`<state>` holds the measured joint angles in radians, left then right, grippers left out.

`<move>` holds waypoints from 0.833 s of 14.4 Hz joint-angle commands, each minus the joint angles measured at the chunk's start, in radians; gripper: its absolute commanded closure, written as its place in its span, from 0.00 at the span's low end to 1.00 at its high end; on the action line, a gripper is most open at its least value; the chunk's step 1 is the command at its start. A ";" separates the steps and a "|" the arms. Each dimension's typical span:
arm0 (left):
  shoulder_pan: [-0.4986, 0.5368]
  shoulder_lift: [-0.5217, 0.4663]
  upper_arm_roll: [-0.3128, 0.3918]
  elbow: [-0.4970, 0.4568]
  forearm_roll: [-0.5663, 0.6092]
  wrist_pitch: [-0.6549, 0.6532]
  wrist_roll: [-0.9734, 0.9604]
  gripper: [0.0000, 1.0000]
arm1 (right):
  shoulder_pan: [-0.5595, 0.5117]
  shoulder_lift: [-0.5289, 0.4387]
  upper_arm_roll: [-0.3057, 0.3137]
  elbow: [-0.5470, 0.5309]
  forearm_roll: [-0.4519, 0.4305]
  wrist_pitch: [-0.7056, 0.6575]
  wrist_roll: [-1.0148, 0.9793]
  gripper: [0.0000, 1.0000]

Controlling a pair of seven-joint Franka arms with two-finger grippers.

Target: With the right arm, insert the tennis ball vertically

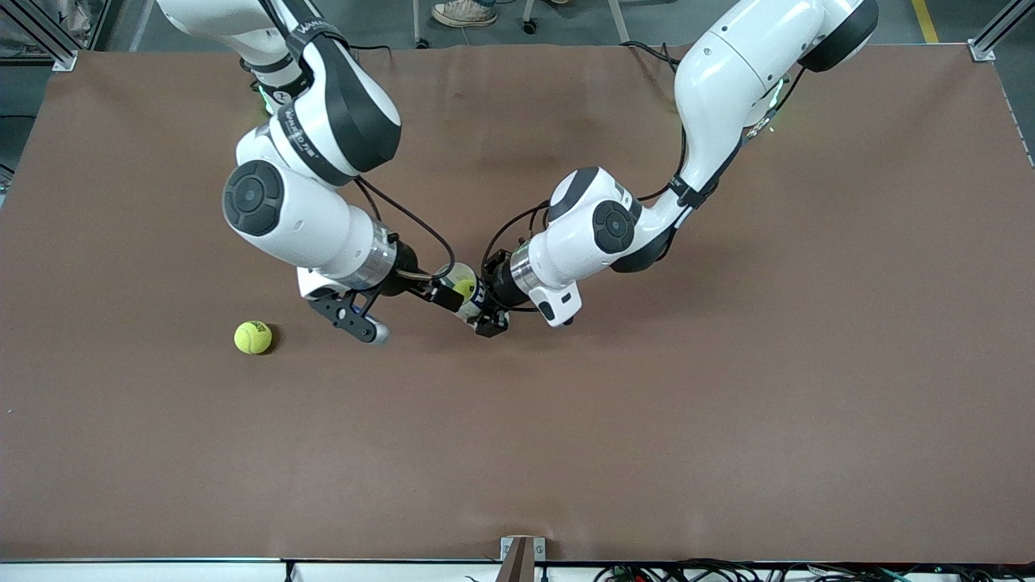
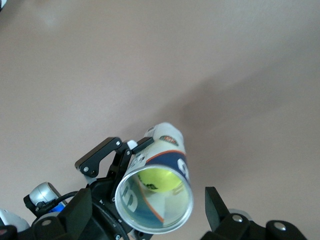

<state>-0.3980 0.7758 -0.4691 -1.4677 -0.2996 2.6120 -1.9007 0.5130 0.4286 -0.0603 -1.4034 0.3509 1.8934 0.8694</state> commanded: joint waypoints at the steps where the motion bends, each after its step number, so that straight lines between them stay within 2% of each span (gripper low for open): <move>1: 0.002 -0.003 -0.005 0.012 -0.022 -0.020 0.025 0.28 | -0.079 -0.050 0.005 0.001 -0.073 -0.136 -0.186 0.00; 4: 0.002 -0.003 -0.005 0.012 -0.021 -0.020 0.025 0.28 | -0.233 -0.064 0.004 -0.012 -0.095 -0.249 -0.480 0.00; 6: 0.002 -0.001 -0.003 0.012 -0.018 -0.020 0.028 0.28 | -0.339 -0.064 0.004 -0.060 -0.096 -0.251 -0.677 0.00; 8: 0.002 -0.003 -0.005 0.012 -0.016 -0.021 0.031 0.24 | -0.405 -0.059 0.004 -0.129 -0.108 -0.209 -0.771 0.00; 12: 0.001 -0.003 -0.005 0.013 -0.015 -0.021 0.034 0.18 | -0.442 -0.059 0.004 -0.305 -0.155 -0.030 -0.865 0.00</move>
<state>-0.3980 0.7758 -0.4689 -1.4667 -0.2997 2.6077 -1.8866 0.0802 0.3975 -0.0779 -1.6048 0.2239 1.7836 0.0365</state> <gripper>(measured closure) 0.203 0.000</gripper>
